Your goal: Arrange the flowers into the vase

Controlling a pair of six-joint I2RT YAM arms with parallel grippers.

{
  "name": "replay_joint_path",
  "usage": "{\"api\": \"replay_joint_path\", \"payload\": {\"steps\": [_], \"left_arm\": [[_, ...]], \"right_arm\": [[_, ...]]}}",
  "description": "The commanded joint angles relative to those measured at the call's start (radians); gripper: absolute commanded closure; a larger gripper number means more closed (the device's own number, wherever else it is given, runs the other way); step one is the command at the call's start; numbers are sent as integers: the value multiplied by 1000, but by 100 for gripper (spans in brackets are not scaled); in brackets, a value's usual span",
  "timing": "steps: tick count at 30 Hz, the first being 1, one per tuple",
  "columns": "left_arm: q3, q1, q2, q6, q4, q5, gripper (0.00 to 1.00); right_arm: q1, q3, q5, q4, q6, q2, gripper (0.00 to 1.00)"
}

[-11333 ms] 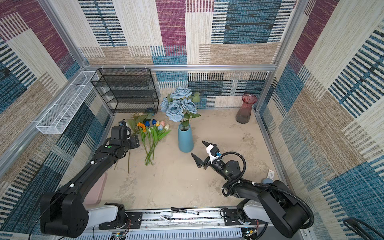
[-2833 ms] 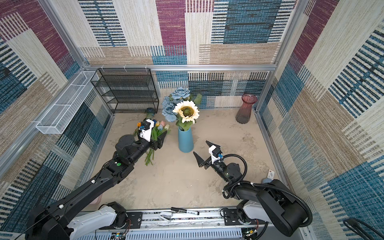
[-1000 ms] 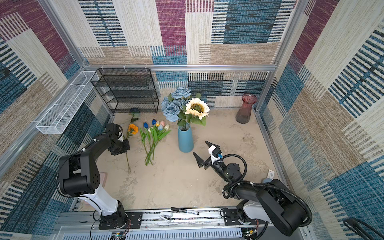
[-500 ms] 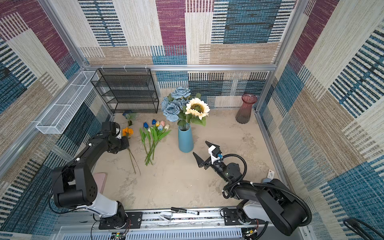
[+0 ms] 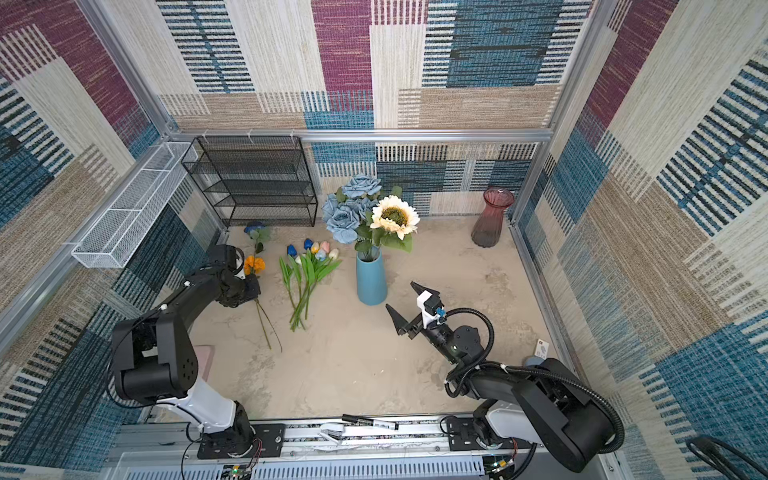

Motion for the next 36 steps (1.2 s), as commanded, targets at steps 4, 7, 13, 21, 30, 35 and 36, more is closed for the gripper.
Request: {"api": "replay_joint_path", "payload": {"steps": [4, 7, 13, 21, 30, 35, 36], "left_arm": [[23, 2, 85, -15, -13, -33, 80], [30, 2, 110, -8, -17, -41, 88], [31, 2, 135, -2, -18, -51, 86], [29, 1, 111, -4, -16, -49, 95], [42, 0, -31, -19, -51, -33, 97], [26, -6, -123, -51, -49, 0, 100], [19, -9, -140, -60, -50, 7, 100]], "right_arm": [[1, 10, 0, 30, 8, 8, 9], [1, 12, 2, 31, 8, 15, 9], [1, 12, 5, 30, 8, 13, 9], [1, 12, 6, 28, 7, 12, 9], [1, 10, 5, 30, 11, 7, 9], [1, 6, 9, 27, 10, -9, 9], [1, 6, 11, 27, 9, -9, 9]]}}
